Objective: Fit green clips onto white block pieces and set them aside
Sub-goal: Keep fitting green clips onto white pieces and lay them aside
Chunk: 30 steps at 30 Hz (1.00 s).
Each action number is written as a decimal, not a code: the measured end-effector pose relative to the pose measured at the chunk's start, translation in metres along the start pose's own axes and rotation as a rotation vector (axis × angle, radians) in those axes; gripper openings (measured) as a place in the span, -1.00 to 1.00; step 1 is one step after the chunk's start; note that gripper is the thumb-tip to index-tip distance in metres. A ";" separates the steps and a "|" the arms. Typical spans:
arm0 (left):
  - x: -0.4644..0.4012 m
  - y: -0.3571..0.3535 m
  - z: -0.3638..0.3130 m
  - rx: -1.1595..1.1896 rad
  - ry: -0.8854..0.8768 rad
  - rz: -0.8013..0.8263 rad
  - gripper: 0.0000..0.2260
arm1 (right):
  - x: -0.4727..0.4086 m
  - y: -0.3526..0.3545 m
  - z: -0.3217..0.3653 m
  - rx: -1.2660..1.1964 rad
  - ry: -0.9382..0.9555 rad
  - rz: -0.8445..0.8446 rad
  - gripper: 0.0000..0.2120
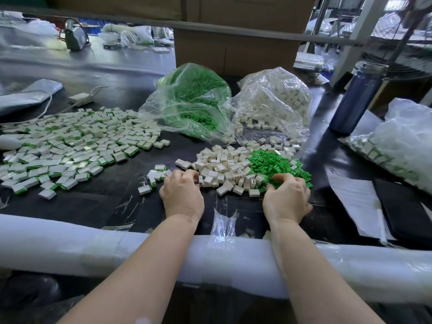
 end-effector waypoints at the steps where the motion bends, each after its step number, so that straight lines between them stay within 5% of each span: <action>1: 0.000 0.000 0.000 -0.002 0.003 0.004 -0.74 | -0.001 0.000 -0.001 -0.004 -0.010 0.007 -0.77; 14: 0.007 0.013 0.001 0.132 0.026 -0.089 -0.83 | -0.005 0.001 -0.009 -0.108 -0.033 0.002 -0.82; 23: 0.019 0.014 -0.041 0.298 -0.383 -0.022 -0.80 | -0.005 0.000 -0.005 -0.068 -0.033 0.026 -0.82; 30: 0.024 0.003 -0.055 0.303 -0.488 0.112 -0.72 | -0.004 0.005 -0.010 -0.134 -0.052 -0.020 -0.69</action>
Point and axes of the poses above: each hand's wrist, its own x-axis away from the middle knuckle, its own y-axis out of the back of the hand, z = x × y, the point moved 10 cm from there along -x, towards the middle knuckle, and after that the axes turned 12 degrees about z, right-handed, at the moved point
